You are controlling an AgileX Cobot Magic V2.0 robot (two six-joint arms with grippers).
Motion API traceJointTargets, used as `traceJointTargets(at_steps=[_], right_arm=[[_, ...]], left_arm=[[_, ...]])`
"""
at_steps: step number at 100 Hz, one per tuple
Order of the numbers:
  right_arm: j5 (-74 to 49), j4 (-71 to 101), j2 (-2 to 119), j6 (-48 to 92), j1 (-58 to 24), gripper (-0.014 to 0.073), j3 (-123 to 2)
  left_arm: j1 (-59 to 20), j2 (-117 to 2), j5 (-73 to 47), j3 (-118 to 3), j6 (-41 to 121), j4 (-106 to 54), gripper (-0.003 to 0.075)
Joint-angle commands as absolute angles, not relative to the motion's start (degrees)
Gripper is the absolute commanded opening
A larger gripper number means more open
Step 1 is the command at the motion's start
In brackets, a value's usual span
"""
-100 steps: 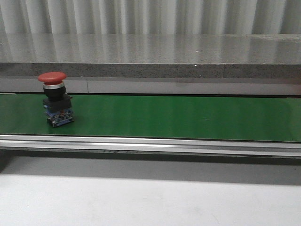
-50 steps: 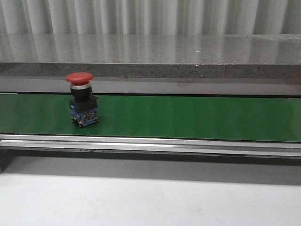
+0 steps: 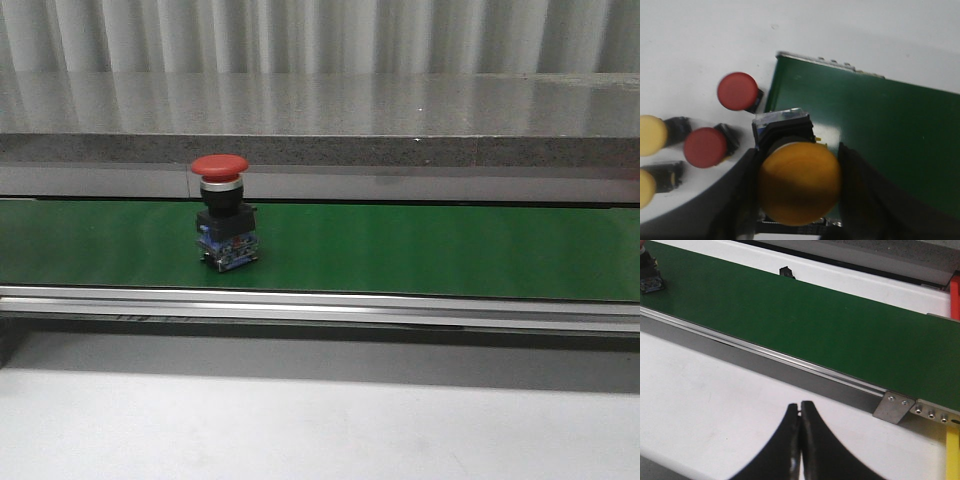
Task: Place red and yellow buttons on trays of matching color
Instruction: 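Place the yellow button on the conveyor belt with the left gripper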
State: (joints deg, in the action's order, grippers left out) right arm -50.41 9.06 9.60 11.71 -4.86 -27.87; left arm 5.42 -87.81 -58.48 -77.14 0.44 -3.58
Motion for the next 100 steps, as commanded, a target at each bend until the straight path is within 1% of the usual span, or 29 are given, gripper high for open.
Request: traceJointTargets(at_steps=[1,15,34,41,45,46,48,51,52,53,55,58,63,65,68,73,81,88,93,95,100], right_arm=[[-46.1,9.8,10.2,12.0,-4.9,-0.0065,-29.2],[-46.1,9.8,10.2,12.0,-4.9,-0.0065,-29.2],[-46.1,9.8,10.2,12.0,-4.9,-0.0065,-29.2],[-46.1,9.8,10.2,12.0,-4.9,-0.0065,-29.2],[-46.1,9.8,10.2,12.0,-4.9,-0.0065,-29.2],[-46.1,9.8,10.2,12.0,-4.9,-0.0065,-29.2],[-46.1,9.8,10.2,12.0,-4.9,-0.0065,-29.2],[-46.1,9.8,10.2,12.0,-4.9,-0.0065,-29.2],[-46.1,9.8,10.2,12.0,-4.9,-0.0065,-29.2],[-46.1,9.8,10.2,12.0,-4.9,-0.0065,-29.2],[-46.1,9.8,10.2,12.0,-4.9,-0.0065,-29.2],[-46.1,9.8,10.2,12.0,-4.9,-0.0065,-29.2],[-46.1,9.8,10.2,12.0,-4.9,-0.0065,-29.2],[-46.1,9.8,10.2,12.0,-4.9,-0.0065,-29.2],[-46.1,9.8,10.2,12.0,-4.9,-0.0065,-29.2],[-46.1,9.8,10.2,12.0,-4.9,-0.0065,-29.2],[-46.1,9.8,10.2,12.0,-4.9,-0.0065,-29.2],[-46.1,9.8,10.2,12.0,-4.9,-0.0065,-29.2],[-46.1,9.8,10.2,12.0,-4.9,-0.0065,-29.2],[-46.1,9.8,10.2,12.0,-4.9,-0.0065,-29.2],[-46.1,9.9,10.2,12.0,-4.9,-0.0065,-29.2]], left_arm=[[3.3,-85.3,-54.8,-75.7,0.7,-4.5,0.0113],[1.8,-86.2,-54.5,-73.5,0.7,-4.9,0.0113],[1.5,-88.4,-54.9,-73.4,0.7,-4.9,0.0121],[1.5,-89.4,-55.6,-73.3,0.7,-5.0,0.0148],[1.5,-89.9,-55.9,-73.3,0.8,-5.4,0.0179],[1.5,-90.0,-55.9,-73.3,0.8,-5.4,0.0205],[1.5,-90.0,-55.9,-73.3,0.8,-5.5,0.0226],[1.5,-90.1,-55.7,-73.3,0.9,-5.5,0.0288],[1.5,-90.3,-55.7,-73.3,1.0,-5.5,0.0288],[1.5,-90.3,-55.5,-73.3,1.1,-5.5,0.033],[1.5,-90.3,-55.4,-73.3,1.2,-5.8,0.0361],[1.5,-90.3,-55.4,-73.3,1.2,-5.9,0.0437],[1.5,-90.1,-55.1,-73.3,1.3,-5.9,0.0526],[1.4,-90.0,-55.0,-73.3,1.4,-5.9,0.0549],[1.4,-89.7,-54.7,-73.3,2.0,-6.5,0.0561],[1.3,-89.1,-54.2,-73.3,4.0,-7.7,0.0543],[0.1,-87.1,-52.9,-73.2,4.8,-7.7,0.0458],[-1.3,-84.0,-49.5,-71.7,5.5,-7.7,0.0346],[-2.5,-81.1,-46.6,-69.8,6.0,-7.7,0.0235],[-3.2,-79.8,-45.4,-68.8,6.2,-7.7,0.0206],[-4.6,-76.7,-42.8,-66.3,6.2,-7.6,0.0092]])
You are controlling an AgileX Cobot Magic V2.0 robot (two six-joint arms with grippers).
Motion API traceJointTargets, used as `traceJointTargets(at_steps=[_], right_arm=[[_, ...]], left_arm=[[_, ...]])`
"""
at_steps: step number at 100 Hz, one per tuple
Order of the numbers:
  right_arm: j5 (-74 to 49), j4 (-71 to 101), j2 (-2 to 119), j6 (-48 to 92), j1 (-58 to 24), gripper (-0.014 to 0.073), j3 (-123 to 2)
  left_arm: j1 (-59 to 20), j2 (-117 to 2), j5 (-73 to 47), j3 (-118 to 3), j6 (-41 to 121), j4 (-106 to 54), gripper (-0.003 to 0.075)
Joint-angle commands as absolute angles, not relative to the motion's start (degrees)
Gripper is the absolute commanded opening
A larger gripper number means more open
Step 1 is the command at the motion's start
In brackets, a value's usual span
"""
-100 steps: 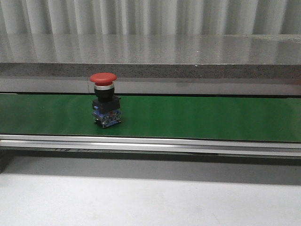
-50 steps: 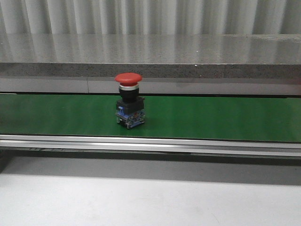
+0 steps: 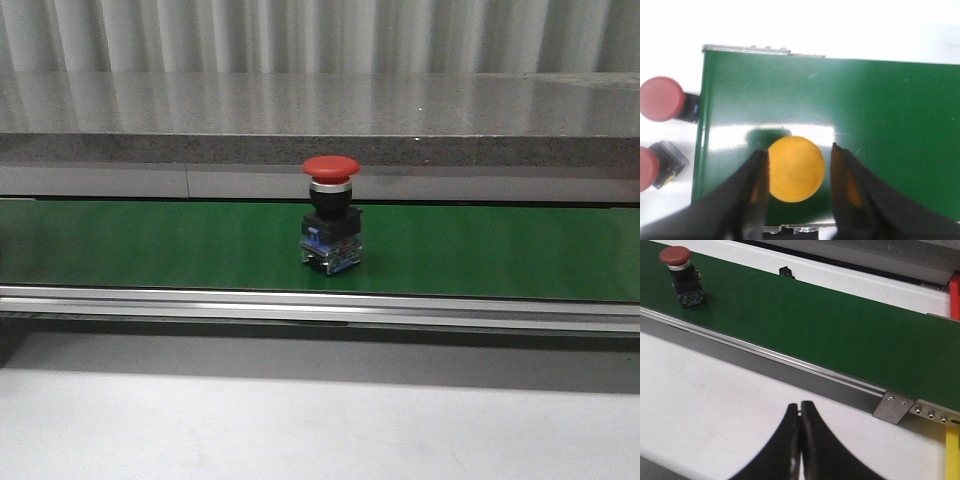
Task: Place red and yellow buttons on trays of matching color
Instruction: 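Place the yellow button on the conveyor belt with the left gripper, then grasp the red button at the belt's end with the right gripper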
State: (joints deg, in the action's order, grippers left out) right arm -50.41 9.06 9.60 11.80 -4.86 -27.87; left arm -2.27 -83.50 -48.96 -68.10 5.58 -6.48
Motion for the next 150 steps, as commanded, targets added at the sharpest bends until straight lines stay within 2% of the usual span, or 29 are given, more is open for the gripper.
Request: traceJointTargets(at_steps=[1,7,35,64,73,78,90,95,100,140,150], right_arm=[[-46.1,9.9,10.2,12.0,-4.9,-0.0065,-29.2],[-46.0,9.9,10.2,12.0,-4.9,-0.0065,-29.2],[-43.9,9.9,12.9,9.3,-5.1,-0.0065,-29.4],[-43.6,9.9,30.6,8.5,-7.8,-0.0039,-35.7],[-44.2,10.0,37.0,8.5,-9.1,0.0078,-39.5],[-44.4,10.0,41.2,8.5,-9.8,0.019,-41.7],[-44.6,11.1,49.5,8.5,-11.1,0.0522,-47.1],[-44.9,11.9,52.9,8.5,-11.6,0.0612,-49.2],[-45.4,12.6,56.8,8.5,-12.1,0.0662,-51.3],[-47.8,13.6,79.8,9.7,-16.7,0.0652,-65.4],[-48.4,12.7,84.6,9.9,-16.7,0.061,-67.8]], left_arm=[[-4.8,-76.3,-42.4,-65.9,6.2,-7.6,0.0079],[-6.6,-72.3,-39.4,-62.5,6.2,-7.6,-0.002],[-9.6,-56.5,-34.1,-50.0,6.2,-7.7,-0.002],[-9.6,-41.3,-34.0,-39.8,6.2,-7.8,-0.002],[-9.6,-36.9,-34.0,-37.2,6.2,-7.8,-0.002],[-9.6,-34.8,-34.0,-36.0,6.2,-7.8,-0.002],[-9.6,-30.6,-34.2,-33.4,6.2,-7.9,-0.002],[-9.6,-29.2,-34.3,-32.7,6.2,-7.9,-0.002],[-9.6,-28.0,-34.3,-32.1,6.2,-8.1,-0.002],[-9.6,-25.3,-34.0,-30.6,6.2,-8.2,-0.002],[-9.6,-25.3,-32.9,-30.6,6.2,-8.2,-0.002]])
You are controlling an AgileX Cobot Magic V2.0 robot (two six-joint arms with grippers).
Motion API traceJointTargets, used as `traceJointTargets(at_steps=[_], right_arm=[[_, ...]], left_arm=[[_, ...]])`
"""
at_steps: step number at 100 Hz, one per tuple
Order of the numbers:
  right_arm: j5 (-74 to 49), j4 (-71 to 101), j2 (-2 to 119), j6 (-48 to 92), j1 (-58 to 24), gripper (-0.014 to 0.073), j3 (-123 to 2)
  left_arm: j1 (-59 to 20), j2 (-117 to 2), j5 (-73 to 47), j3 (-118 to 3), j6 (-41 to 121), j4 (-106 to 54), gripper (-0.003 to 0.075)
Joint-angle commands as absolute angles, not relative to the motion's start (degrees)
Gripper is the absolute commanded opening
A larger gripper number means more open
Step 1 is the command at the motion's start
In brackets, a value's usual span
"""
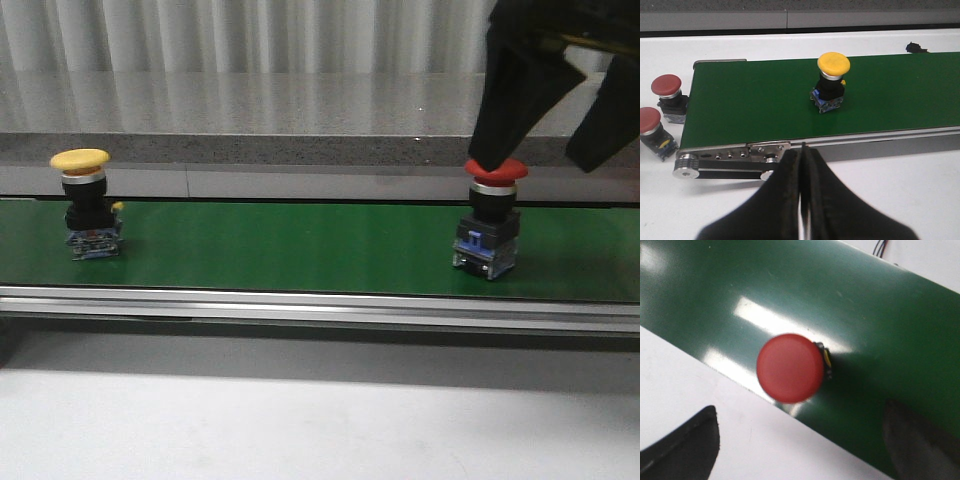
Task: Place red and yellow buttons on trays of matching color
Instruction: 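Grasp the red button at the belt's end with the right gripper, then lower the red button into the red tray and open the right gripper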
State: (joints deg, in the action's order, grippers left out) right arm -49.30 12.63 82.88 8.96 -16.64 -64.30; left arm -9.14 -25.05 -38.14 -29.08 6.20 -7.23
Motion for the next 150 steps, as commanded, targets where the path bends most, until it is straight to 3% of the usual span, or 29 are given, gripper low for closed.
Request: traceJointTargets(at_steps=[1,9,26,33,55,106,127,150], right_arm=[[-48.6,12.5,84.9,9.9,-16.7,0.0598,-67.9],[-48.3,11.6,87.3,9.9,-16.7,0.0501,-68.3],[-47.0,11.4,89.3,9.9,-16.7,0.0205,-68.3],[-46.4,11.2,89.0,9.9,-16.6,0.0146,-68.3],[-45.4,9.7,85.1,9.1,-10.5,0.0143,-68.3],[-41.7,8.9,81.4,1.5,25.3,0.0143,-68.3],[-38.5,8.9,85.7,0.0,31.4,0.0143,-69.7],[-36.8,8.9,94.2,0.0,32.5,0.0143,-75.3]], left_arm=[[-9.6,-25.3,-32.7,-30.6,6.2,-8.2,-0.002],[-9.6,-25.3,-32.0,-30.6,6.2,-8.2,-0.002],[-9.6,-25.3,-31.9,-30.6,6.2,-8.2,-0.002],[-9.6,-25.3,-31.9,-30.6,6.2,-8.2,-0.002],[-9.6,-25.3,-31.9,-30.6,6.2,-8.2,-0.002],[-9.6,-25.3,-31.9,-30.6,6.2,-8.2,-0.002],[-9.6,-25.3,-31.9,-30.6,6.2,-8.2,-0.002],[-9.6,-25.3,-31.9,-30.6,6.2,-8.2,-0.002]])
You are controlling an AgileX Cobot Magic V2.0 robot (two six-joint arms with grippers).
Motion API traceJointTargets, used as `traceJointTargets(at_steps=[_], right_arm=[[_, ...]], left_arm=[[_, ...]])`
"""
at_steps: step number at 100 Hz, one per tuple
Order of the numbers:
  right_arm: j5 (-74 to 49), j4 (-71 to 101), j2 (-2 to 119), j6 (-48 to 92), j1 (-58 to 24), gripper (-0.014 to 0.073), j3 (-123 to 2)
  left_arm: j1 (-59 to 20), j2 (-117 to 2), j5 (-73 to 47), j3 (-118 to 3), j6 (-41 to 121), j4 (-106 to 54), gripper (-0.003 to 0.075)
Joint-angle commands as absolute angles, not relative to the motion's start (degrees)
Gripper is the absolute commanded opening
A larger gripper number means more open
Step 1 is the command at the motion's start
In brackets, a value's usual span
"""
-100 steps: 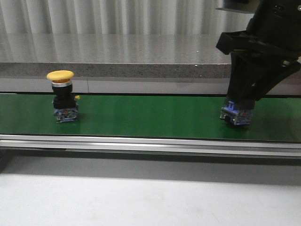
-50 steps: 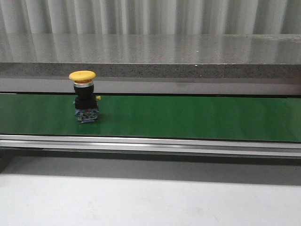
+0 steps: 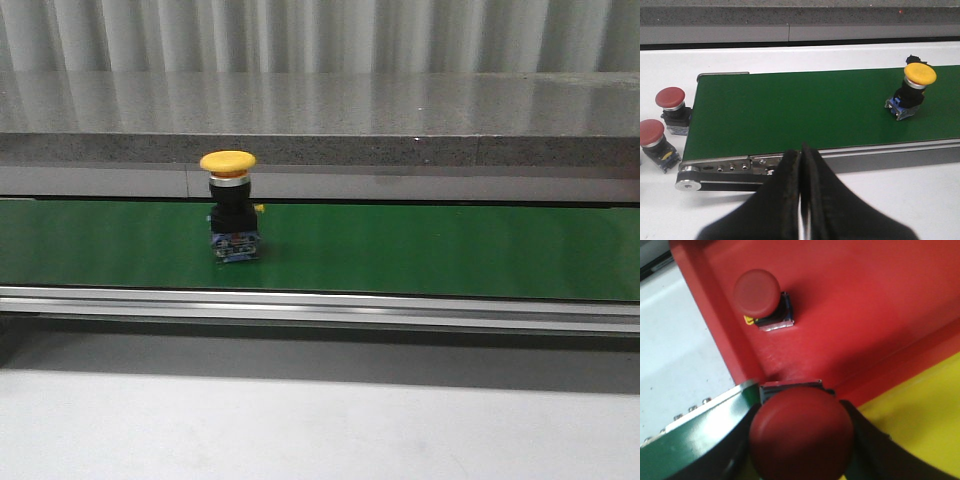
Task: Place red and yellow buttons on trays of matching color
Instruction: 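Lower the red button into the red tray and open the right gripper, then close the right gripper on the yellow button at the belt's end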
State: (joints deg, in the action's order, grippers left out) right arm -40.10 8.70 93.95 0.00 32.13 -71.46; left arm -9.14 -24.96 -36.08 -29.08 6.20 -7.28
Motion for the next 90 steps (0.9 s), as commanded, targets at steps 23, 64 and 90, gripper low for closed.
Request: traceJointTargets(at_steps=[23,64,90], right_arm=[[-36.2,11.0,101.9,0.0,31.8,0.0143,-77.9],[-34.1,11.1,105.5,0.0,31.7,0.0543,-77.9],[-34.0,11.1,96.0,0.0,30.7,0.0602,-76.1]], left_arm=[[-9.6,-25.3,-31.9,-30.6,6.2,-8.2,-0.002],[-9.6,-25.3,-31.9,-30.6,6.2,-8.2,-0.002],[-9.6,-25.3,-31.9,-30.6,6.2,-8.2,-0.002]])
